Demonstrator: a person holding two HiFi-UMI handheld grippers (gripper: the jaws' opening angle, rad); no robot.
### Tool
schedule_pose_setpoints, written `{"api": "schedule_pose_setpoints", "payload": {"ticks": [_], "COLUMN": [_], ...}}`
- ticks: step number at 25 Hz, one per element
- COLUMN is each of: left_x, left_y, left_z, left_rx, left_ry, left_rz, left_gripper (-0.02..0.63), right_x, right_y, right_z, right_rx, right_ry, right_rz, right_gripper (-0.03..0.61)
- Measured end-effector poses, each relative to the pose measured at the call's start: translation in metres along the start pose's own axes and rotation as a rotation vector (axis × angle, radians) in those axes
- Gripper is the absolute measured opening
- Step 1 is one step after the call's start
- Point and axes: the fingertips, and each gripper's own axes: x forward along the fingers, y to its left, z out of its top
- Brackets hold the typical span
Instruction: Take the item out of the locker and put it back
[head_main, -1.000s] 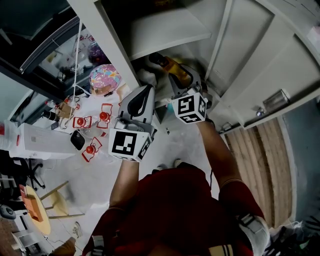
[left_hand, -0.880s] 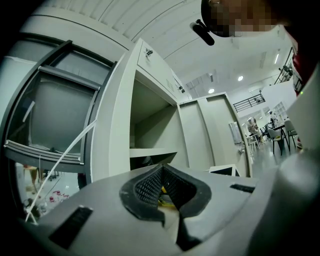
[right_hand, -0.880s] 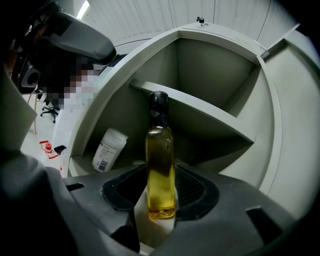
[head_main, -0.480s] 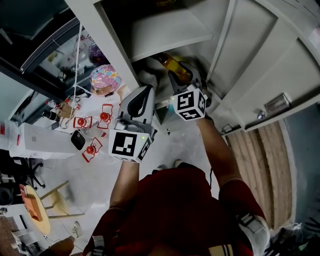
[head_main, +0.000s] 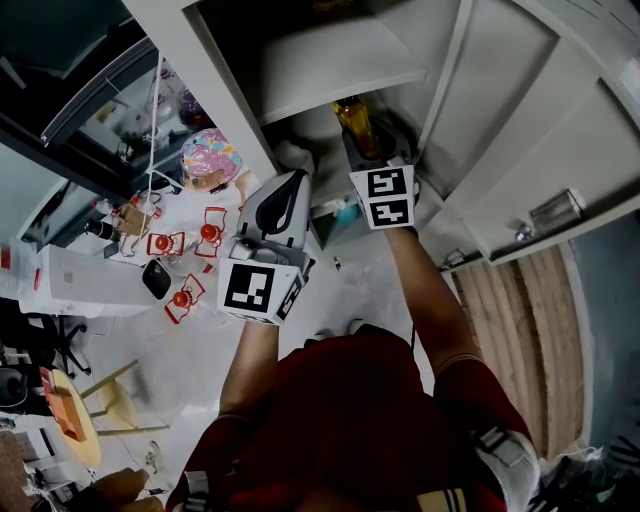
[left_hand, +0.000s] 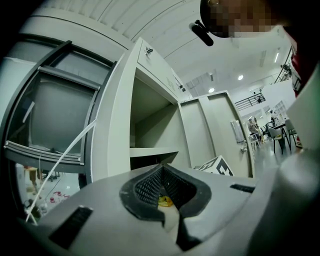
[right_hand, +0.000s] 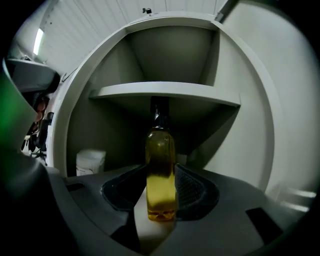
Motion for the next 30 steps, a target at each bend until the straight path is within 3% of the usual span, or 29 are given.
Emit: {"api": "schedule_pose_setpoints", "payload": {"ticks": [9,18,30], "left_x": [0.007,0.01,0.002], "left_y": [-0.005,-0.007,-0.009], "left_z": [-0.004,-0.005,-0.004], "left_rx": [-0.001,-0.007,-0.019], "left_ry": [0.0,-0.001,-0.018], "left_rz": [-0.007,-0.014,-0.02], "left_gripper": [0.006,0.006,0.006], "right_x": [0.002,-0.002,-0.039], "right_y": [-0.012,-0.013,-0.008], "right_z": [-0.006,0.002,0.023], "right_rx": [0.149,0.104,0.063], "right_ry": [0.002,-0.033,-0.079], "right_rz": [-0.001,0.003,-0.008], "right_gripper": [0.173,0.215,0.192]}}
